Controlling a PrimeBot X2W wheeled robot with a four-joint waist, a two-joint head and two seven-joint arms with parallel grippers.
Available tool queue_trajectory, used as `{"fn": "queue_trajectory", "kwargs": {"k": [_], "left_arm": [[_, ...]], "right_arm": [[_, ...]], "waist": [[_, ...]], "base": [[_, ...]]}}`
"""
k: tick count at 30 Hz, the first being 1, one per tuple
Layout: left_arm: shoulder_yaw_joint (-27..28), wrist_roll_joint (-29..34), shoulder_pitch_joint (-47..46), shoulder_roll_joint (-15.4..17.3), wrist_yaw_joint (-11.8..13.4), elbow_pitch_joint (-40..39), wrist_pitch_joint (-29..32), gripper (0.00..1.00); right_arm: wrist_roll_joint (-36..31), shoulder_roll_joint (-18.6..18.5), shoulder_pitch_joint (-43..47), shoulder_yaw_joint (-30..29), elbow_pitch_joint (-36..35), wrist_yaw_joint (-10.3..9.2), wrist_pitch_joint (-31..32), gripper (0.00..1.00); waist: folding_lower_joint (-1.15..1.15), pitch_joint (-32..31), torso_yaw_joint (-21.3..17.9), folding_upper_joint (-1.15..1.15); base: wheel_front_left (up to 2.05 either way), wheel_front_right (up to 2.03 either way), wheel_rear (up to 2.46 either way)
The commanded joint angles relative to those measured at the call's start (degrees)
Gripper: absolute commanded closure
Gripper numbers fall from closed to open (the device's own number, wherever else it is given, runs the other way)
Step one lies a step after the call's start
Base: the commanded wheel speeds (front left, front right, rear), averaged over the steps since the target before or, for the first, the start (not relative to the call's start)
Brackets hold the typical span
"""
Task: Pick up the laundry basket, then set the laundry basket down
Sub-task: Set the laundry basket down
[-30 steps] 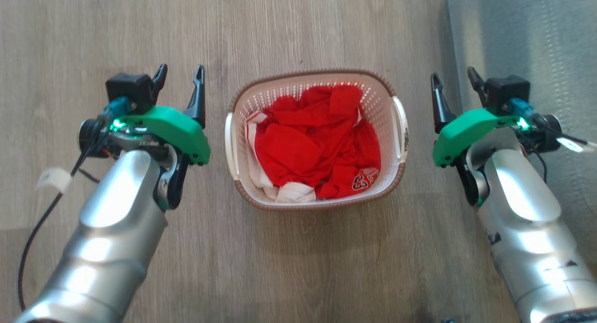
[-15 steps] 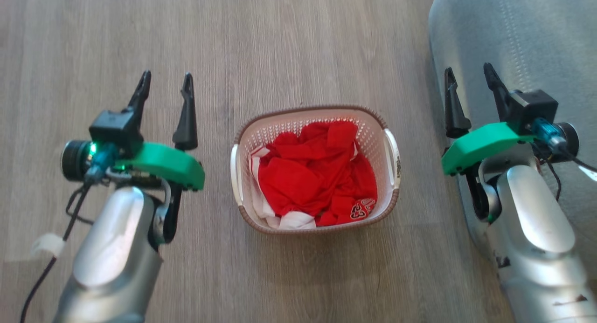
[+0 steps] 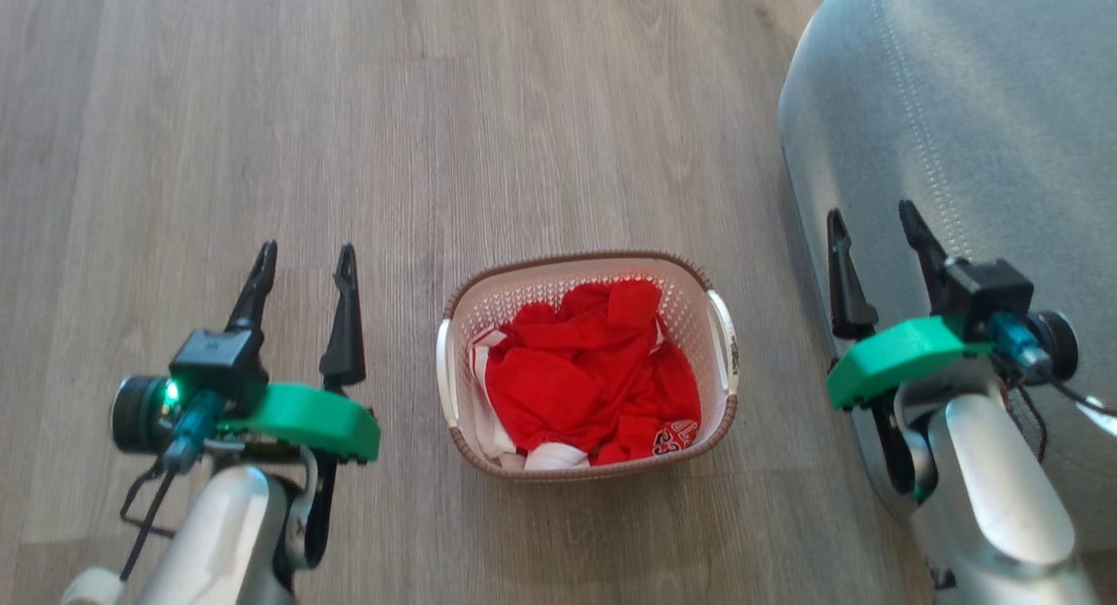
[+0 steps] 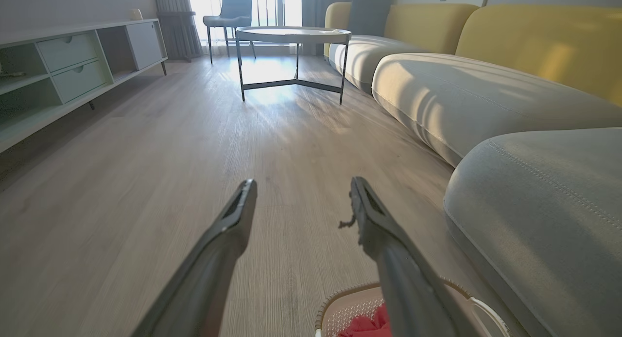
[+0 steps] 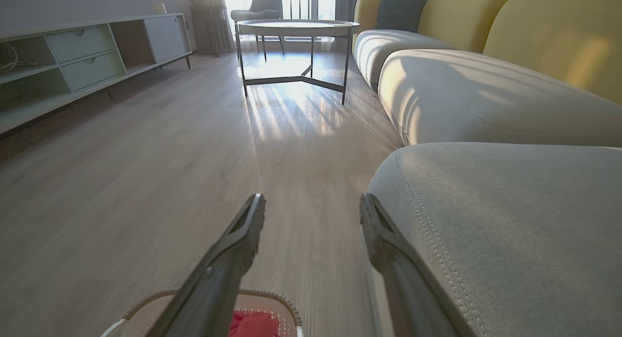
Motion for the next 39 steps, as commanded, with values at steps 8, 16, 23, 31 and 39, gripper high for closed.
{"fn": "queue_trajectory", "kwargs": {"k": [8, 16, 23, 31, 39], "left_arm": [[1.4, 0.2, 4.8, 2.3, 2.3, -7.1, 2.5, 0.00], [1.8, -0.6, 10.8, 2.9, 4.6, -11.4, 5.1, 0.00], [1.9, -0.6, 14.8, 3.3, 6.7, -15.5, 7.1, 0.00], [2.2, -0.9, 17.1, 3.5, 8.1, -17.6, 8.1, 0.00], [2.3, -1.4, 18.1, 3.7, 8.5, -17.8, 8.2, 0.00]], "right_arm": [[-0.4, 0.5, 4.9, 0.9, -6.7, -0.34, 1.0, 0.00], [0.2, 0.5, 10.4, 0.0, -12.1, -0.34, 3.3, 0.00], [0.5, 0.5, 14.2, -0.3, -16.2, -0.34, 5.9, 0.00], [0.2, 0.5, 16.8, -0.8, -19.1, -0.34, 8.0, 0.00], [0.3, 0.5, 18.2, -1.4, -21.0, -0.34, 9.4, 0.00]], "waist": [[0.01, -3.0, -0.8, -0.01], [0.01, -5.3, -0.6, -0.01], [0.01, -6.9, -0.3, -0.01], [0.01, -7.5, -0.1, -0.01], [0.01, -7.8, -0.1, -0.01]], "base": [[0.00, 0.00, 0.00], [0.00, 0.00, 0.00], [0.00, 0.00, 0.00], [0.00, 0.00, 0.00], [0.00, 0.00, 0.00]]}}
